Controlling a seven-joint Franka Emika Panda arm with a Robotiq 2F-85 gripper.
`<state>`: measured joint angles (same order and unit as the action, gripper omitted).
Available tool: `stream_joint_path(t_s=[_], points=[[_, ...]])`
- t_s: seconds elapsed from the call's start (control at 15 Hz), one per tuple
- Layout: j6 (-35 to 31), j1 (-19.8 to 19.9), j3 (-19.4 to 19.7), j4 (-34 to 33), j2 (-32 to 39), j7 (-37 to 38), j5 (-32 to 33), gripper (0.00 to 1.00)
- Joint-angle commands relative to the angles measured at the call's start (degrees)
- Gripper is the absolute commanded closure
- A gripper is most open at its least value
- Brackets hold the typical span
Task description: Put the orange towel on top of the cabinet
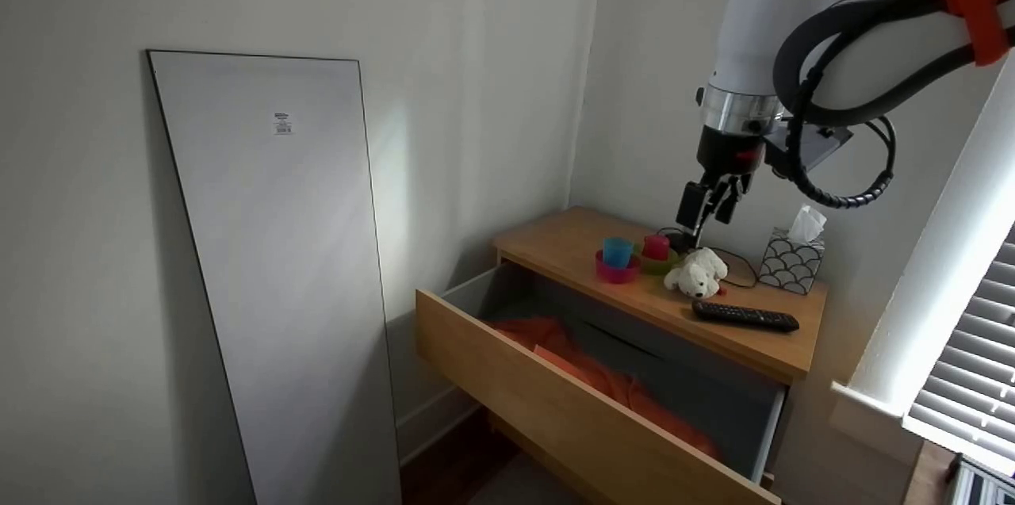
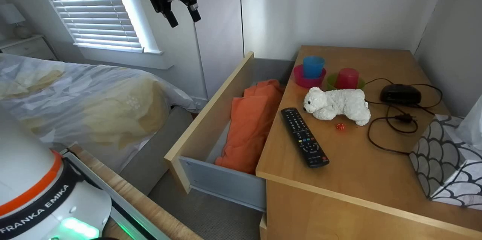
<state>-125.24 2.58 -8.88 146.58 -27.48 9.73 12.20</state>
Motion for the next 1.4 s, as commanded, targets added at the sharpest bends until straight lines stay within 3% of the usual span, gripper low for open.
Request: stream_joint_path(t_s=[0.0, 0.33, 0.47, 0.6, 1.07, 1.13, 1.2, 1.33], points=[[-6.0, 0.59, 1.59, -2.36, 9.78, -0.38, 2.62, 0.0], [-20.47, 2.69, 4.86, -6.2, 26.63, -0.17, 7.4, 0.0], [-25.41, 2.72, 7.22, -9.25, 33.7, -1.41, 7.58, 0.0], [-28.41, 2.24, 9.14, -12.26, 40.11, -5.63, 3.8, 0.0], [-31.65, 2.74, 10.59, -21.91, 57.02, -11.6, -3.08, 0.0], [-29.0, 2.67, 10.51, -23.09, 57.95, -12.14, -3.61, 0.0], [-30.48, 1.55, 11.56, -20.31, 54.81, -10.88, -2.88, 0.0], [-30.47, 1.65, 11.47, -21.96, 57.29, -11.35, -3.4, 0.0]])
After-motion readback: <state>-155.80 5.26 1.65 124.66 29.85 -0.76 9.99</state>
